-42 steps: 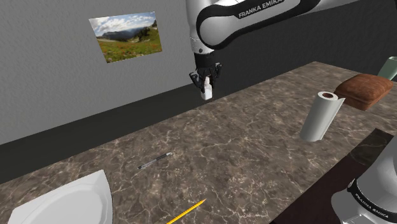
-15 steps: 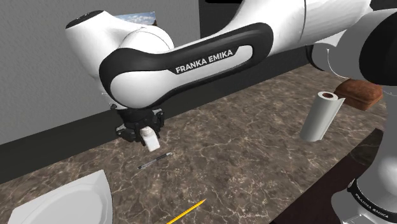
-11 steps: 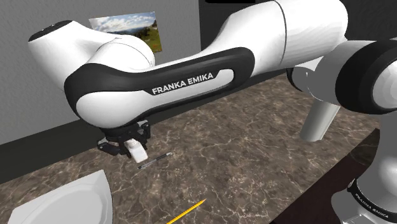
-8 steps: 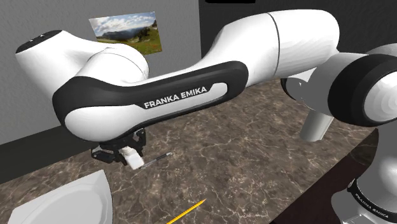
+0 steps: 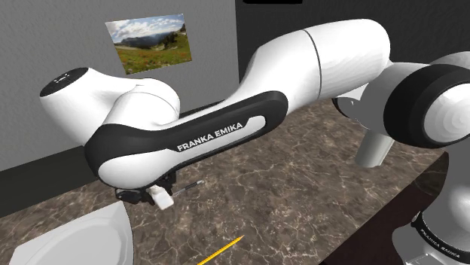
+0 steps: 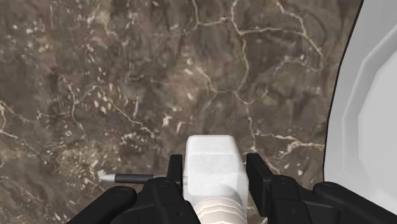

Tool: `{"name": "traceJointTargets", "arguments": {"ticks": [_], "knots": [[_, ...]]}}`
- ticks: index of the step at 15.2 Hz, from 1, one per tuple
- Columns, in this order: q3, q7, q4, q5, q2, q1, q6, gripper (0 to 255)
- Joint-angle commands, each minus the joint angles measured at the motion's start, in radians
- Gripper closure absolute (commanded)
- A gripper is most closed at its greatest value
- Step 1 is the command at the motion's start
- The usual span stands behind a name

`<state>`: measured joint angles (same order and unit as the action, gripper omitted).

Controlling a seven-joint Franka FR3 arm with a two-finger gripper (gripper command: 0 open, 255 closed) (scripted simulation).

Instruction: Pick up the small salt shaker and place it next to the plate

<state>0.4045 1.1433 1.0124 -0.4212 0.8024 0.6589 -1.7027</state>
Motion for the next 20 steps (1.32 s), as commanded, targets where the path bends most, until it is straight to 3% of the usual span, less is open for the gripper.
{"name": "traceJointTargets", "arguments": {"ticks": [1, 6, 14, 15, 20], "knots": [[0.0, 0.006, 0.027, -0.002, 0.001, -0.005, -0.027, 255], [-0.004, 0.022, 0.084, -0.009, 0.013, -0.013, -0.092, 255], [-0.004, 0.022, 0.084, -0.009, 0.013, -0.013, -0.092, 255], [-0.004, 0.022, 0.084, -0.009, 0.013, -0.013, -0.092, 0], [-0.004, 0.022, 0.084, -0.009, 0.013, -0.013, -0.092, 0]]}}
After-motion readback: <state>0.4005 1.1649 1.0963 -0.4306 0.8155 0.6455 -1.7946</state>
